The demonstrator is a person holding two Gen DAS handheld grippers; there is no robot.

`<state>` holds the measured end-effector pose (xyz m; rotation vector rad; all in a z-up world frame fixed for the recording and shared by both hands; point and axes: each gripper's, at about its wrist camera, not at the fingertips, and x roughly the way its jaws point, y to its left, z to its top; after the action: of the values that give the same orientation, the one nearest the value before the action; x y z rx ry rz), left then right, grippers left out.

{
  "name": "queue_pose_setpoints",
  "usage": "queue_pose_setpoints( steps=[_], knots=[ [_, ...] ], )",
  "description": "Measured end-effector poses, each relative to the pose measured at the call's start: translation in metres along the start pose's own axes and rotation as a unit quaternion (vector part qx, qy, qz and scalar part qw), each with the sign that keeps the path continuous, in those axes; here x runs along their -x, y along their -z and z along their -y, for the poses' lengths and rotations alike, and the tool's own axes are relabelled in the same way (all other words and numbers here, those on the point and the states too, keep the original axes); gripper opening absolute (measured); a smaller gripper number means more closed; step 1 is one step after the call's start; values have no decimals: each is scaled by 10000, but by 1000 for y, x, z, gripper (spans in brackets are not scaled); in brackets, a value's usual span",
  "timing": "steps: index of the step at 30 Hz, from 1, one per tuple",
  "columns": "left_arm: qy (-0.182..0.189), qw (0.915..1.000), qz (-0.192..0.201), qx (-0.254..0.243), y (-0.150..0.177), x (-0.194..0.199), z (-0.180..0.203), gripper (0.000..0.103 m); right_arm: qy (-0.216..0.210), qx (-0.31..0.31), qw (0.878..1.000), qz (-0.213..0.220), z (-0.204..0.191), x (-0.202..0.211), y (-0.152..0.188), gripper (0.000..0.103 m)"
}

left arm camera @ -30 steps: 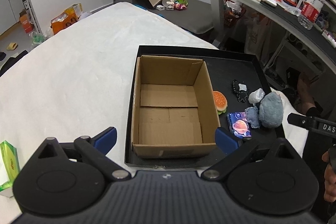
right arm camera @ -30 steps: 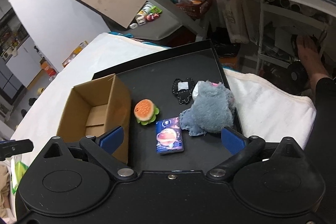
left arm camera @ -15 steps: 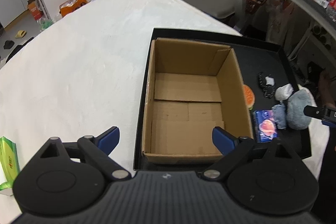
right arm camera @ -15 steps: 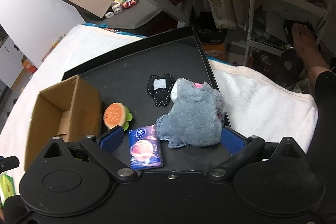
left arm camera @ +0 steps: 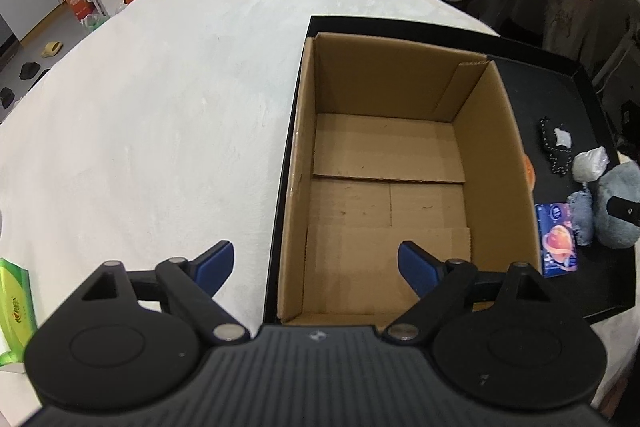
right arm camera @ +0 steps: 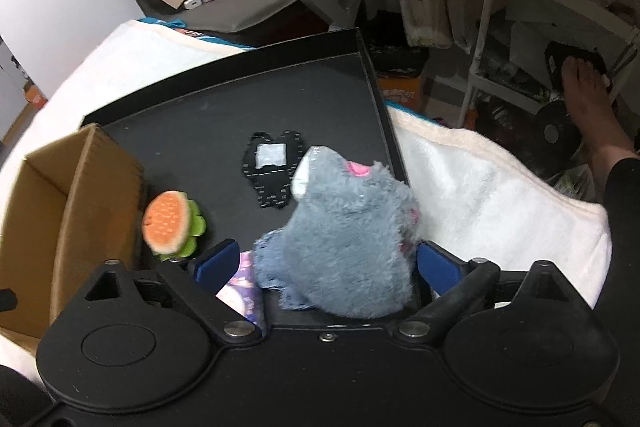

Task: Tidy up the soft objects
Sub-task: 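Reach the right gripper to the grey plush and close on it, then lift the grey plush with the right gripper and drop it into the cardboard box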

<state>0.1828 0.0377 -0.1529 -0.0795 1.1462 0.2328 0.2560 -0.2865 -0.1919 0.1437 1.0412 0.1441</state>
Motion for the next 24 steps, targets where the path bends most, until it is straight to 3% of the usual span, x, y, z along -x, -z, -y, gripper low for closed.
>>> queue_pose_setpoints(
  steps=[8,9,14,24],
  knots=[
    [-120,9999,-13,-7,0,-12,1,88,145,201,9997,-60,3,-11,5,74],
    [-109,9999,4,-20,1,-12,1,85,102,193,9997,-54,3,-10,5,67],
    [-4,9999,63,78,3,-8,-4,74,82,150,9998,90,6,-8,6,57],
    [72,9994,108,323,7,-5,-12,70,-134,88,9991,387,-2,19,0,55]
  ],
)
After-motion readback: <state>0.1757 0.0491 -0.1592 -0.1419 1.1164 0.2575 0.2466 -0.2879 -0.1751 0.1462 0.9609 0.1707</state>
